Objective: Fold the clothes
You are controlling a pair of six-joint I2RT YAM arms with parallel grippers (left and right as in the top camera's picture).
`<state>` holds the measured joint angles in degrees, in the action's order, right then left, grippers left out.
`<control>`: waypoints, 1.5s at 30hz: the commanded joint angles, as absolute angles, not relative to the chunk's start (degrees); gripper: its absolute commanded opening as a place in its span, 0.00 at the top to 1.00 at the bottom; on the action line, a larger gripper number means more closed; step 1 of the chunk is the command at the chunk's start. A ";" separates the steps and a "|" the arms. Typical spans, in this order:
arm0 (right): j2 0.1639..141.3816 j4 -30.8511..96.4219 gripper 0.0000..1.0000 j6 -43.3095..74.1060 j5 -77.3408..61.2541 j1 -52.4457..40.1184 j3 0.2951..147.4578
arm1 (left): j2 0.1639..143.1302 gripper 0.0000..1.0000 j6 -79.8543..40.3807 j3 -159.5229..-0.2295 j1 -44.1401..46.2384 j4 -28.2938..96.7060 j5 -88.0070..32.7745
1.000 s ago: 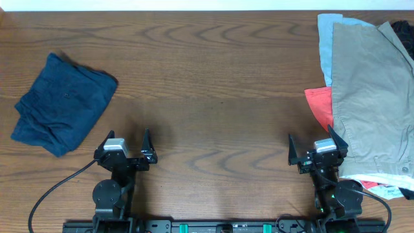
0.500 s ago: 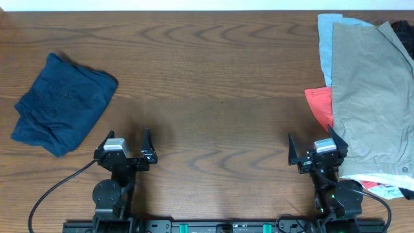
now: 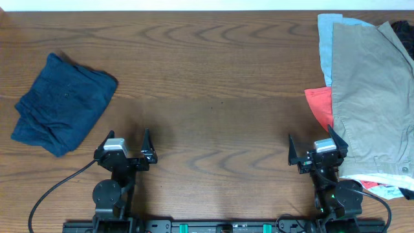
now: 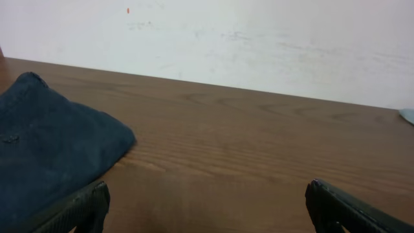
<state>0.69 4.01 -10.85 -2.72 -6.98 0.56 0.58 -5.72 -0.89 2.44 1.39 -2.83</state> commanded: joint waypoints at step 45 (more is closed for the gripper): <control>56.23 43.55 0.01 1.69 3.66 -6.66 45.89 | 42.68 0.02 -9.72 -42.76 2.20 50.37 -11.75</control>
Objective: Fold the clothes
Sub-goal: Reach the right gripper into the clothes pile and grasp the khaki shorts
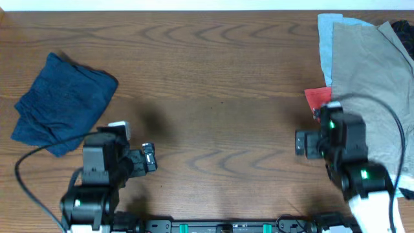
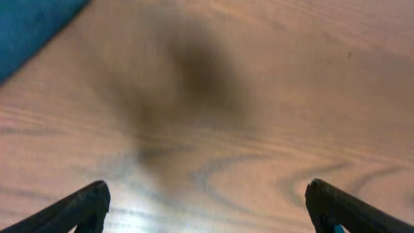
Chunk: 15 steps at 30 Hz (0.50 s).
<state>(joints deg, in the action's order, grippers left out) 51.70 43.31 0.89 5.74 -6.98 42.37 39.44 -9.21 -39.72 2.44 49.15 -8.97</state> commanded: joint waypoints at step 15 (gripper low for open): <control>77.32 46.09 0.05 18.44 28.86 -2.61 46.70 | 52.07 0.02 -9.74 -43.09 2.20 50.48 -12.67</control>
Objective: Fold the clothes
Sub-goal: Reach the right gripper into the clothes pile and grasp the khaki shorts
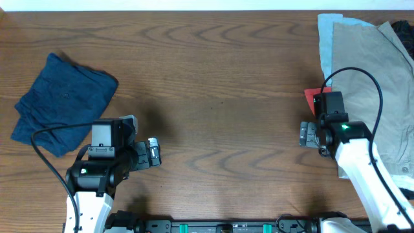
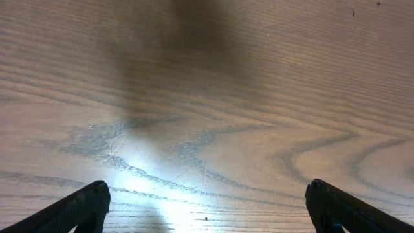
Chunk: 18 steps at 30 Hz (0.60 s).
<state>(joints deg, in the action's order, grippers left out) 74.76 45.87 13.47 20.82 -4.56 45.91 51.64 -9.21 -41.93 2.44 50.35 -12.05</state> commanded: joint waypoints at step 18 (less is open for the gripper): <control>91.09 43.44 0.62 18.44 30.50 3.86 46.70 | 52.14 0.02 -9.74 -43.09 2.20 50.30 -12.67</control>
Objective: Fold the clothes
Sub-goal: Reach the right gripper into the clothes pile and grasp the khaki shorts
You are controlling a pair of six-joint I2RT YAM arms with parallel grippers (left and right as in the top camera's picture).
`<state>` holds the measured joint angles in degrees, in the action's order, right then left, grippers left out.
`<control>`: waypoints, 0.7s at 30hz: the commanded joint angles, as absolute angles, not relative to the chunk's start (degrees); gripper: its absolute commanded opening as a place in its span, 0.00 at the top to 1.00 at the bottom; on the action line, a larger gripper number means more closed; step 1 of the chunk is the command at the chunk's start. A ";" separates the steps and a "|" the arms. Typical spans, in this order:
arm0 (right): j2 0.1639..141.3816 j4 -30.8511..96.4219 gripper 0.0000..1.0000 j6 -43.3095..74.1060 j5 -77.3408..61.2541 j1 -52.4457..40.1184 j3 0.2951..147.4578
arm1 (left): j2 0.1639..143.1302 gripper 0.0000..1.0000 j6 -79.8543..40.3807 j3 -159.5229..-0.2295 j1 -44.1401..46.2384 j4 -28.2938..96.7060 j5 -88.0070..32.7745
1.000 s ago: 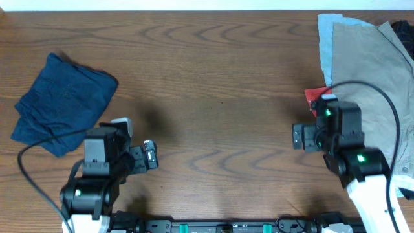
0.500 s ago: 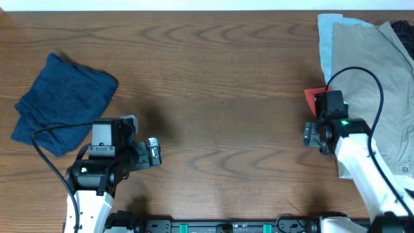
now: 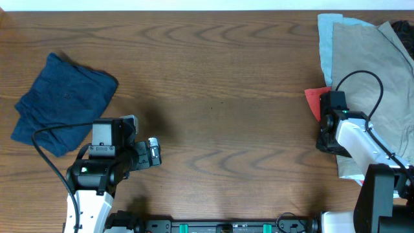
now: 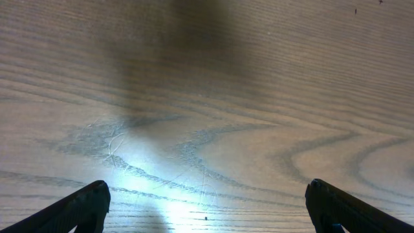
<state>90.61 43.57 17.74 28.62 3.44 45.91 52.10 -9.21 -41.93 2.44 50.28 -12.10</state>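
Observation:
A dark blue garment (image 3: 65, 103) lies folded at the table's left. At the right edge is a pile of clothes: a khaki garment (image 3: 369, 77) on top, with light blue (image 3: 325, 39), red (image 3: 315, 100) and black (image 3: 404, 29) pieces showing under it. My left gripper (image 3: 152, 154) hangs over bare wood to the right of the blue garment. In the left wrist view it (image 4: 207, 197) is open, with only wood grain between the fingers. My right gripper (image 3: 325, 139) points down at the pile's left edge, below the red piece, and its jaws are hidden from above.
The brown wooden table (image 3: 213, 77) runs between the blue garment and the pile. A black cable (image 3: 45, 139) loops from the left arm across the blue garment's corner. Another cable (image 3: 359, 77) arcs over the khaki garment. The arm bases stand at the front edge.
My right gripper has moved to the right, from bare wood to the left edge of the pile. The left arm and the clothes are where they were.
Both arms sat low at the front edge with open grippers facing the far wall. Then both were raised and tipped down over the table. The left has stayed over bare wood beside the blue garment, and the right has reached the pile's edge.

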 commanded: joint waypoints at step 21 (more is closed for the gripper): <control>91.09 40.07 0.62 18.44 30.20 3.86 42.33 | 52.14 0.02 -9.74 -43.09 2.22 50.30 -12.67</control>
